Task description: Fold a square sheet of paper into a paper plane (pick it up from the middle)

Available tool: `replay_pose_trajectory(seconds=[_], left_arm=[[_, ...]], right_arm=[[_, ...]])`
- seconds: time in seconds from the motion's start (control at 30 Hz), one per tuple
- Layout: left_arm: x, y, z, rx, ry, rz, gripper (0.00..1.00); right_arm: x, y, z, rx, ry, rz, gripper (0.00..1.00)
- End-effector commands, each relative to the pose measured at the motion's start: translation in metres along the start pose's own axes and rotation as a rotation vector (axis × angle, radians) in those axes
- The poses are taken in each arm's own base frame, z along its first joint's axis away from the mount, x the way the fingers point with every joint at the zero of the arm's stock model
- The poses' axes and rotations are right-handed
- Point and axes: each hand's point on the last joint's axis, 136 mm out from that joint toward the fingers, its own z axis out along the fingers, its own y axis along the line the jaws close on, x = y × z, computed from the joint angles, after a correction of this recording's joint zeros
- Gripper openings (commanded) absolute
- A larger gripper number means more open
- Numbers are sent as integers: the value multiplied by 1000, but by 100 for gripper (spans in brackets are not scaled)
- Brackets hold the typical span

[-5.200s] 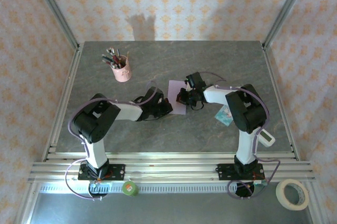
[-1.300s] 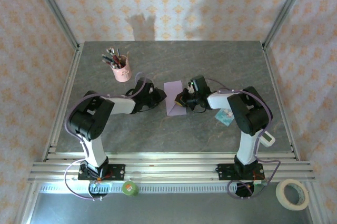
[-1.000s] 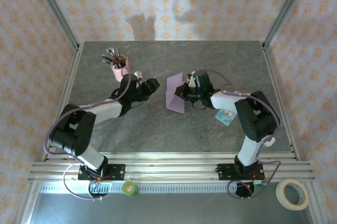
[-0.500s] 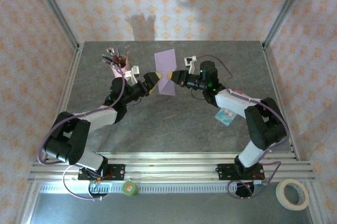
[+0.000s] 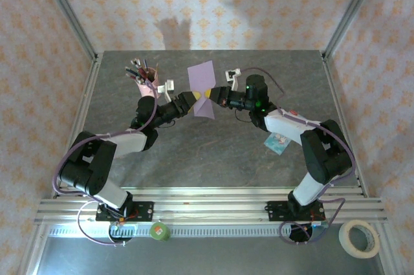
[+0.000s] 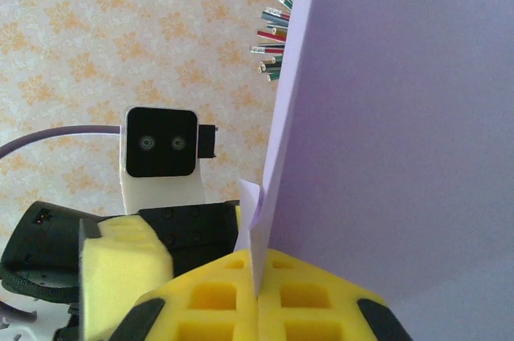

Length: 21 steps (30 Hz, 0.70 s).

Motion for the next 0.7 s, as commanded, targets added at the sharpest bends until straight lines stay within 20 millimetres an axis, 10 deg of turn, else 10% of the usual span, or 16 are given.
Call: replay_pose_trajectory(seconds=[0.0,0.37,0.67], left_arm=[[-4,-16,-1,17,-4,94,50],[-6,-10,1,-14,0,94,25],[-14,8,-7,-111,-19,100,13]], right_arm=[[-12,15,-3,-37,-20,-36,4],[-11,8,-5,-19,-17,-26,9],[-41,-49,-40,254,-217,70,44]])
